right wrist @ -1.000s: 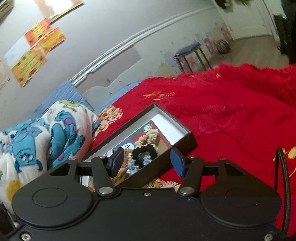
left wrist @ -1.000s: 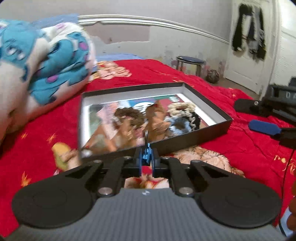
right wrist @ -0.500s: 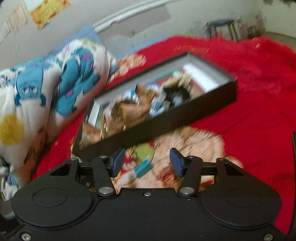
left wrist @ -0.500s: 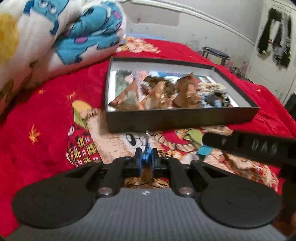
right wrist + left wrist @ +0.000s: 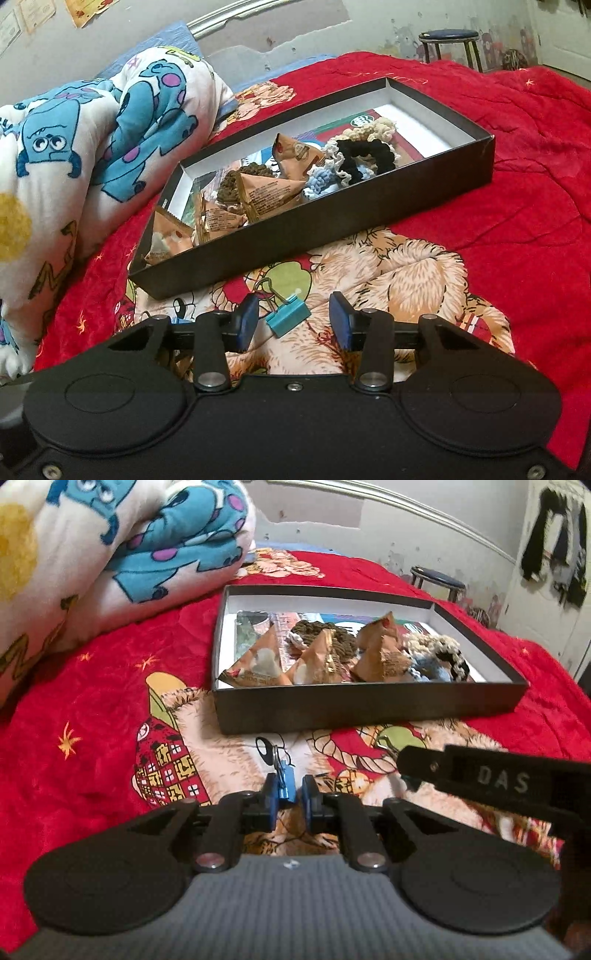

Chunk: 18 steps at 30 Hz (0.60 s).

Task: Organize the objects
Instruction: 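Grasp a teal binder clip with the right gripper while the left gripper holds the blue clip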

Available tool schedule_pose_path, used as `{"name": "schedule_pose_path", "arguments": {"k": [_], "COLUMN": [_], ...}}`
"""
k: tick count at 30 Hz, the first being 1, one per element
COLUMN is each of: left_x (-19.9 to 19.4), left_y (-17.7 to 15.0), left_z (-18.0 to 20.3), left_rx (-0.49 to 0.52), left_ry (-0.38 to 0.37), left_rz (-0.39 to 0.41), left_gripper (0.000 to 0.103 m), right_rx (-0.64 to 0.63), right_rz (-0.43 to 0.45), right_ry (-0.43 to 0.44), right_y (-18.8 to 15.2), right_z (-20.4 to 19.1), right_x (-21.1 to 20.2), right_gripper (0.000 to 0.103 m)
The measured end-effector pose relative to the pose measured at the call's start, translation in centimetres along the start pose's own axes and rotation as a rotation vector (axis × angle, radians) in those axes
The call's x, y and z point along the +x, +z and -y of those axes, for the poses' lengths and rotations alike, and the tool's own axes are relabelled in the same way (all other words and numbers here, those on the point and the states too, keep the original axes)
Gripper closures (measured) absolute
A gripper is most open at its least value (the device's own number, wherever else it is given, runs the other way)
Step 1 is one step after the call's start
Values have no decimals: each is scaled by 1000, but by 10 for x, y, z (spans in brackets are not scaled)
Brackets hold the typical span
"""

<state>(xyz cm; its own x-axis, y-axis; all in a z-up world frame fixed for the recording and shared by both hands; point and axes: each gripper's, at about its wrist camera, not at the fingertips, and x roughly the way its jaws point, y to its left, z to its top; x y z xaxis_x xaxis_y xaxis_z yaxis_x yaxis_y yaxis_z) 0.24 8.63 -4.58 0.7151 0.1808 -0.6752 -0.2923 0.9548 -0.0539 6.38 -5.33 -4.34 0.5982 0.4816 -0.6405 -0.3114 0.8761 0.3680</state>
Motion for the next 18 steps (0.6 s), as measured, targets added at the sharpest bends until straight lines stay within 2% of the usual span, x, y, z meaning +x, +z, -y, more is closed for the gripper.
{"name": "schedule_pose_path", "arguments": {"k": [3,6,7,9,12,18], "left_x": [0,3,4,5,6,6], "left_y": [-1,-2,-1,-1,-2,-6], "left_z": [4,4,4,4,6,12], "left_rx": [19,18,16,6,18,42], "left_ry": [6,0,1,2,13,30], "left_rz": [5,-4,-6,-7,7,47], "left_gripper": [80,83,82,74,74,76], "right_rx": [7,34,36,24,-12,-64], "right_rz": [10,20,20,15,5,-2], "right_ry": [-8,19,24,23,9,-19], "right_y": [0,1,1,0,-1,-3], "right_z": [0,2,2,0,-4,-12], "right_x": [0,1,1,3,5,5], "right_gripper": [64,66,69,72,80,82]}}
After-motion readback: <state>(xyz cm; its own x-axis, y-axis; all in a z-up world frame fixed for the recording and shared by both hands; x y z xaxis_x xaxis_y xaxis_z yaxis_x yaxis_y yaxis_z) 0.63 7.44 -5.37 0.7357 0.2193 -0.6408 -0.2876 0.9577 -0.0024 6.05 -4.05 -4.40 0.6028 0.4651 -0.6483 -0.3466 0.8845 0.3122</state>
